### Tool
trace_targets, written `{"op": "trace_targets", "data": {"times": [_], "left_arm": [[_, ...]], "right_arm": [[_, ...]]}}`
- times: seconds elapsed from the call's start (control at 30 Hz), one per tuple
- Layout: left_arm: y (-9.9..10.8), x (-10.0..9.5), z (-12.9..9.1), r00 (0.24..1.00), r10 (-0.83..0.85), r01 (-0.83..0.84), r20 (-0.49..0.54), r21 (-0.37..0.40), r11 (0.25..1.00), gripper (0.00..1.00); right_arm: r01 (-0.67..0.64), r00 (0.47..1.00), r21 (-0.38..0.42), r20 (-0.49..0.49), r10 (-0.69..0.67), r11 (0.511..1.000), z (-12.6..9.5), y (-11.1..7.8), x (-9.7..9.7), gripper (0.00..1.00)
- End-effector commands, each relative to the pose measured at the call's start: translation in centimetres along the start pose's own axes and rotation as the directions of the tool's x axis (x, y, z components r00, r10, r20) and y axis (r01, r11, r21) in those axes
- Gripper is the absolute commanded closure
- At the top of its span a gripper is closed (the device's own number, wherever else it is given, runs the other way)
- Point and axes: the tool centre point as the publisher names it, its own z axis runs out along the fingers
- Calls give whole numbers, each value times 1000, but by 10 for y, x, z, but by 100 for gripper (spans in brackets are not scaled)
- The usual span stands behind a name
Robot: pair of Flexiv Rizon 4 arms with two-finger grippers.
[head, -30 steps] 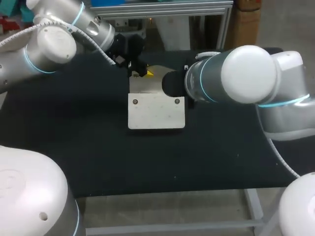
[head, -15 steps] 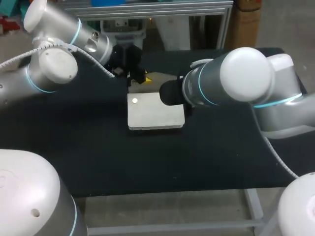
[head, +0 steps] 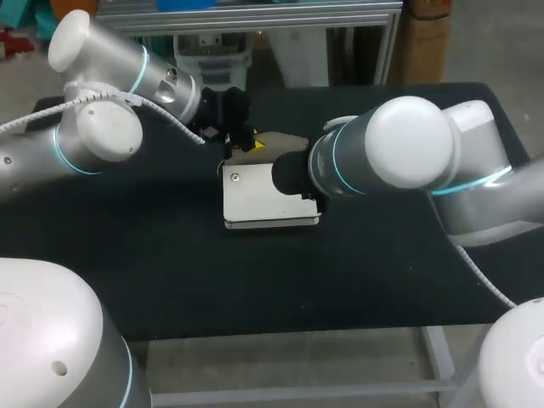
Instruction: Pick up the bag, open it, inspect its contents, close it, and place it on the opposite side
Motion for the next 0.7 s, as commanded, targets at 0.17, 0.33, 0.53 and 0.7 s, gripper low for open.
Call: {"op": "trace_targets", "data": {"times": [0.17,0.33,0.53,0.7], "left_arm": [[4,-4,6,1000,-13,13,-15,-3,1000,100],[6,-4,7,999,-9,9,-33,-2,1000,100],[6,-5,10,999,-6,6,-42,-6,1000,100],[7,-7,11,999,-14,13,-45,-8,1000,100]], "right_arm": [[-19,1000,89,7,18,996,-19,1,29,50],[-42,999,66,-2,42,997,-12,-6,47,44],[-26,1000,49,-1,26,998,-3,-8,54,11],[-44,999,46,-5,44,998,0,-11,52,12]]}}
